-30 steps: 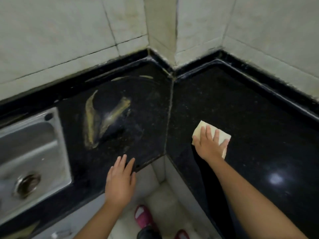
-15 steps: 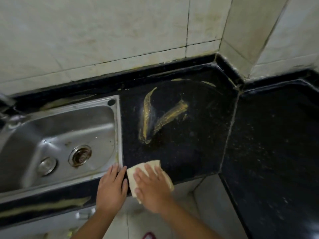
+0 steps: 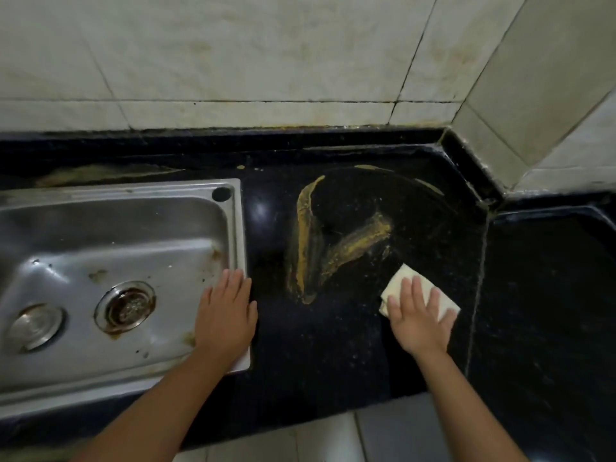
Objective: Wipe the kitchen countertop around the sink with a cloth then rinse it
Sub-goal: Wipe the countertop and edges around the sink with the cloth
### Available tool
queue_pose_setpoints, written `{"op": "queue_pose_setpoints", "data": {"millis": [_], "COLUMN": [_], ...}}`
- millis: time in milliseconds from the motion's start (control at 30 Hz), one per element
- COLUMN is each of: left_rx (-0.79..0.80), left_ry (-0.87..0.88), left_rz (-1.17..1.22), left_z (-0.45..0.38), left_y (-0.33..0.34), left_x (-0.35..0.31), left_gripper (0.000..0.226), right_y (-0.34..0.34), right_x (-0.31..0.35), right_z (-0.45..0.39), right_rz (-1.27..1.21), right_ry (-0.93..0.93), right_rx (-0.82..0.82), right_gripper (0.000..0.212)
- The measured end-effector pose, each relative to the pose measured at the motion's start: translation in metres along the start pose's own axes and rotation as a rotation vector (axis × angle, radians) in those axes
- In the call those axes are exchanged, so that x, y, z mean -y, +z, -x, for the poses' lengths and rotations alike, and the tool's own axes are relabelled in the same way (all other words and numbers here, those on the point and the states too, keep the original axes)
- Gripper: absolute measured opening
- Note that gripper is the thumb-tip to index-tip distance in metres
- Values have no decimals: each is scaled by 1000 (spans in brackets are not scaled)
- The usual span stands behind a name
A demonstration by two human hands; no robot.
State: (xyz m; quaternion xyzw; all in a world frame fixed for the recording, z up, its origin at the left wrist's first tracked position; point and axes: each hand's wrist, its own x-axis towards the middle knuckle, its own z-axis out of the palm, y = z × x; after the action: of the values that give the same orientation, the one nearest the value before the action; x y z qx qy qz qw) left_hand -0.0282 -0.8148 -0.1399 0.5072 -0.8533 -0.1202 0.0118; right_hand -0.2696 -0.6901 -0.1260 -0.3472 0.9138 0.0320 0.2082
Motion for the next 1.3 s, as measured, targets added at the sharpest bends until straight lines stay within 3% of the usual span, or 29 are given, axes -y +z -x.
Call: {"op": "queue_pose_setpoints", "data": {"millis": [167, 300, 467, 600, 700, 800, 867, 933, 1033, 1100, 1167, 1300], "left_rx": [-23, -27, 27, 62, 68, 48, 0, -37, -53, -53, -62, -69], "left_ry": [-23, 2, 32, 34, 16, -2, -8, -14, -27, -29, -32, -54], "left_rz": [33, -7, -3, -3, -24, -37, -50, -62, -64, -69, -83, -108], "left_z": [-6, -6, -7, -10, -9, -8, -8, -8, -8, -8, -7, -8], "left_y": [18, 17, 19, 16, 15, 16, 18, 19, 18, 18, 18, 19], "left_x": [10, 7, 9, 6, 7, 6, 5, 6, 5, 4, 3, 2], "left_gripper": [58, 52, 51, 51, 50, 50, 50, 50, 50, 50, 50, 50], "right_y": [47, 83, 59, 10, -4, 5, 26, 45, 70, 65, 46, -6], "right_x": [93, 79, 6, 18, 71, 129, 144, 132, 68, 16, -20, -18], "right_z": [33, 81, 74, 4, -43, -47, -28, 7, 50, 56, 37, -50], "right_rz": [128, 122, 51, -34, 0, 69, 120, 183, 160, 117, 149, 75], "right_ry": [-375, -418, -93, 99, -21, -279, -470, -563, -648, -642, -515, -181], "right_rx": [-125, -97, -184, -80, -21, 19, -41, -114, -69, -73, -92, -104], "right_gripper": [69, 57, 57, 53, 51, 49, 53, 55, 47, 44, 44, 55]}}
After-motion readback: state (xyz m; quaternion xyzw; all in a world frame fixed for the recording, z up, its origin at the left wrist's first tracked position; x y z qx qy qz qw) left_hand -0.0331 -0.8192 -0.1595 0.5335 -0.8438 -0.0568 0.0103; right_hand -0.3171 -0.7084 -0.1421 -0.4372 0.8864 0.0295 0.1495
